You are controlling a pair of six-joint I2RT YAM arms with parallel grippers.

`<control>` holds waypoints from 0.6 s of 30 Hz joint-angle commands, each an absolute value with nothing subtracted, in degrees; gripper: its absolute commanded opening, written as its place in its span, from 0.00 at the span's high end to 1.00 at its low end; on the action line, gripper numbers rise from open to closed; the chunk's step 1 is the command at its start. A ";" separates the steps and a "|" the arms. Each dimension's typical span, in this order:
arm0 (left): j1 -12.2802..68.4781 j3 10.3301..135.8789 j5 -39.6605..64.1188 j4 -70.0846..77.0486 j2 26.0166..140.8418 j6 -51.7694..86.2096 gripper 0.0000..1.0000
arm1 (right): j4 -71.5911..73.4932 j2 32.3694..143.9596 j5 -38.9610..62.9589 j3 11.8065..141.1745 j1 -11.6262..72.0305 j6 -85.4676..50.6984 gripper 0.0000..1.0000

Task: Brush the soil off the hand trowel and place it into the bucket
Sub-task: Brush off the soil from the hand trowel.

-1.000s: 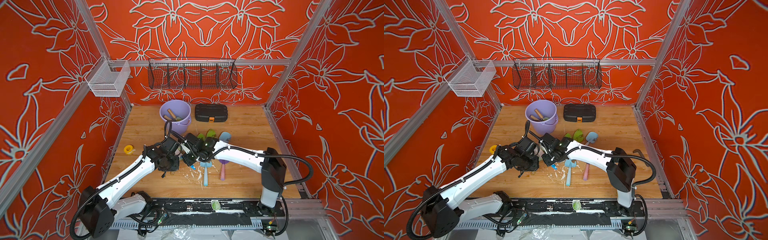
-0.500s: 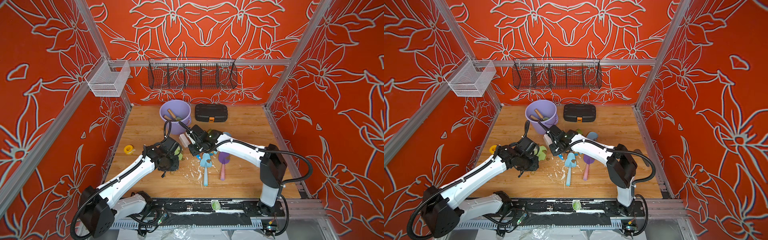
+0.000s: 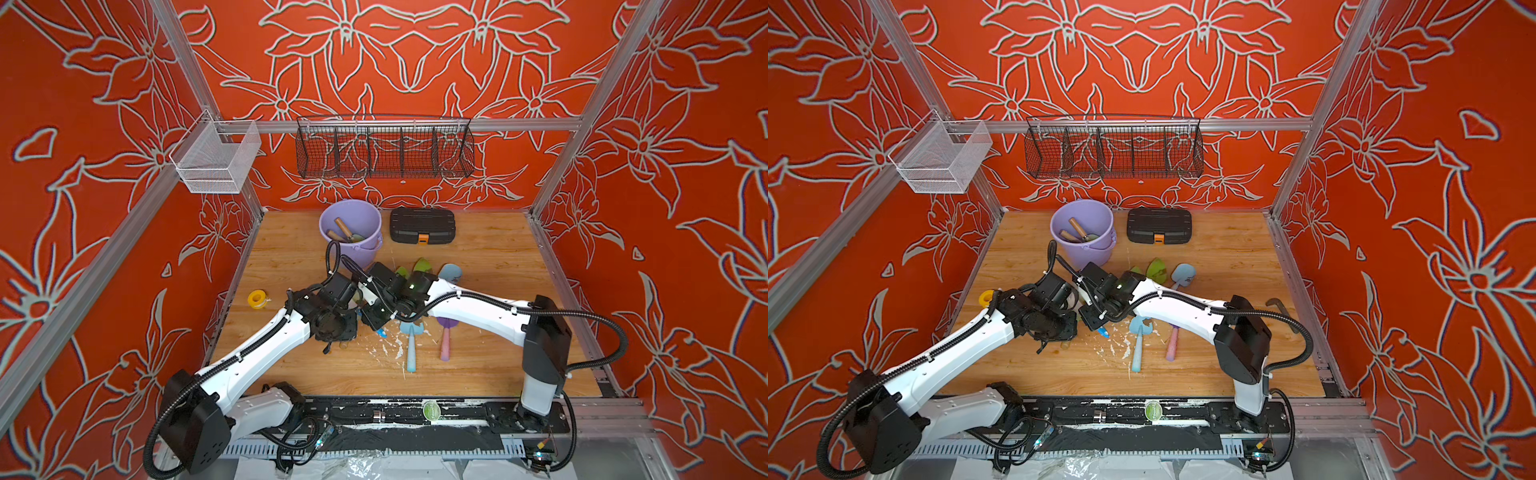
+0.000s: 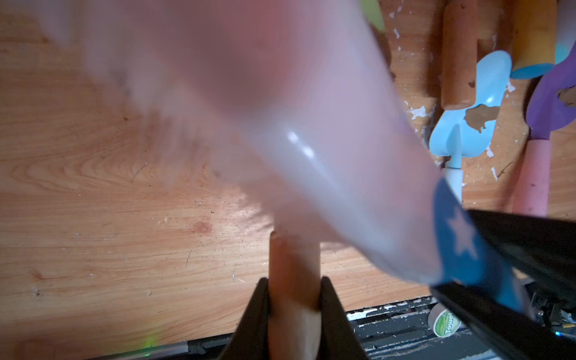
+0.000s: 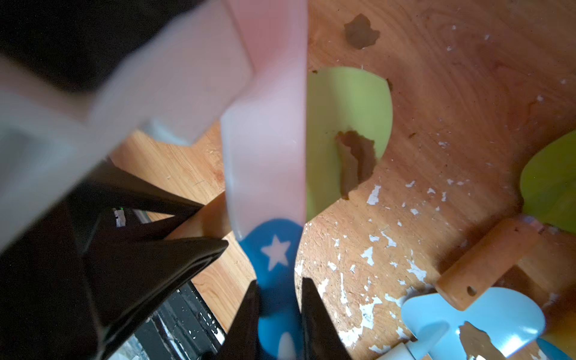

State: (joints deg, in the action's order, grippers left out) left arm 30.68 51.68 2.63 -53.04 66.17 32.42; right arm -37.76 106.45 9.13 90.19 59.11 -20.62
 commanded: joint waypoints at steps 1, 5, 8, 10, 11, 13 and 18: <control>30.50 52.58 2.02 -53.05 66.28 33.03 1.00 | -39.49 109.04 5.10 92.93 58.67 -20.69 1.00; 30.41 52.60 1.87 -53.34 65.83 33.10 1.00 | -42.45 110.81 -2.18 94.04 57.27 -19.96 1.00; 30.32 52.54 1.37 -53.63 65.72 33.04 1.00 | -44.14 111.15 -7.13 94.35 56.45 -19.69 1.00; 30.19 52.39 1.23 -53.74 65.56 33.13 1.00 | -45.26 110.77 -10.24 95.00 56.10 -19.13 1.00; 30.19 52.17 1.15 -53.61 65.44 33.22 1.00 | -45.37 110.29 -11.09 95.11 55.94 -19.07 1.00; 29.92 51.98 0.99 -53.52 65.52 33.31 1.00 | -45.26 109.18 -11.67 95.36 55.94 -18.68 1.00; 29.18 52.01 0.97 -53.38 66.00 33.07 1.00 | -42.32 104.90 -5.42 93.50 56.08 -18.85 1.00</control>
State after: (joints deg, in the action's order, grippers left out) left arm 29.74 51.68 2.11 -53.06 66.17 32.62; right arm -43.16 109.51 -6.98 93.56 55.79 -19.46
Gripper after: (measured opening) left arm 0.242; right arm 0.223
